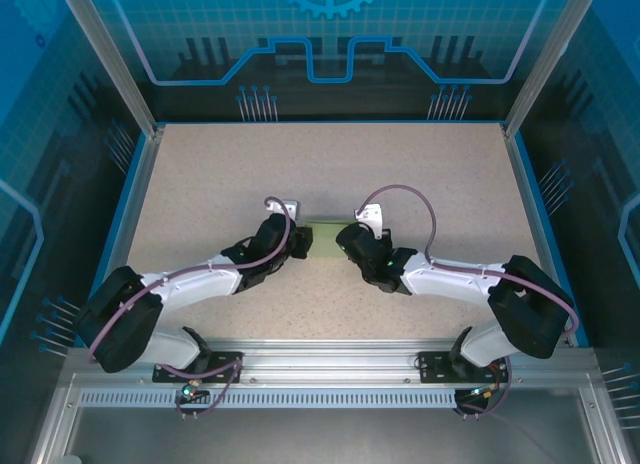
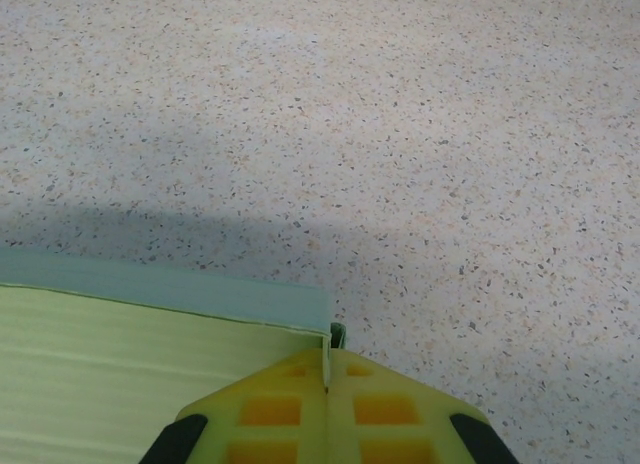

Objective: Fold the paper box

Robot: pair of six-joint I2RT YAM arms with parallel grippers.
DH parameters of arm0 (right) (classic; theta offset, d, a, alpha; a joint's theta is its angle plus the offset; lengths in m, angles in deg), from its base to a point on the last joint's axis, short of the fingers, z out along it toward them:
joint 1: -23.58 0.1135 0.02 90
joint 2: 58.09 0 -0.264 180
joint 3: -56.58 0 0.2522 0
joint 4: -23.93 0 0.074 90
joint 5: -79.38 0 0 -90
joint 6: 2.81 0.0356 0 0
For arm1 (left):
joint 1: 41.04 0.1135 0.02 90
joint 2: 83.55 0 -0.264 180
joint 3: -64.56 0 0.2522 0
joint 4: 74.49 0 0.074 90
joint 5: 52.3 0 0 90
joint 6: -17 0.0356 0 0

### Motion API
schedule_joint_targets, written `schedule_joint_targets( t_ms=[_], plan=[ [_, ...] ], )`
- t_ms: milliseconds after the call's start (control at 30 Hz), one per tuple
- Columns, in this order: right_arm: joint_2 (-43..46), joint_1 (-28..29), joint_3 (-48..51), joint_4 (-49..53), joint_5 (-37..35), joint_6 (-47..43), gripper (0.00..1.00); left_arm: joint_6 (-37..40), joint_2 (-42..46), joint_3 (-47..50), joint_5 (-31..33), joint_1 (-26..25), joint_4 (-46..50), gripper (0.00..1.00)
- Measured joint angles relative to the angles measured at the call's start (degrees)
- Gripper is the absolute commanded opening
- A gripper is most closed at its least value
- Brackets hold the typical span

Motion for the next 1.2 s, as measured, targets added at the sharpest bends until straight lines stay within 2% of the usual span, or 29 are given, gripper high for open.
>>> schedule_joint_targets(
  t_ms=[267, 367, 567, 767, 967, 1200],
  plan=[
    [0.00, 0.24, -0.57, 2.12, -1.16, 1.03, 0.00, 0.11, 5.60, 0.46, -1.31, 0.11, 4.68, 0.59],
    [0.00, 0.24, -0.68, 2.60, -1.36, 1.09, 0.00, 0.13, 7.98, 0.46, -3.17, 0.92, 5.29, 0.62],
    [0.00, 0.42, -0.90, 3.26, -1.81, 1.07, 0.00, -0.79, 8.28, -0.66, -8.74, 5.88, 5.92, 0.65],
    [0.00, 0.57, -0.96, 3.65, -2.21, 1.07, 0.00, -3.41, 3.96, -4.87, -14.49, 9.94, 4.52, 0.66],
    [-0.02, 0.59, -1.03, 3.82, -2.21, 1.07, 0.00, -4.48, -1.88, -7.85, -18.47, 10.64, 4.13, 0.65],
    [-0.02, 0.79, -1.07, 4.28, -2.54, 1.09, 0.00, -5.55, -4.96, -8.68, -21.75, 10.64, 3.67, 0.59]
  ],
)
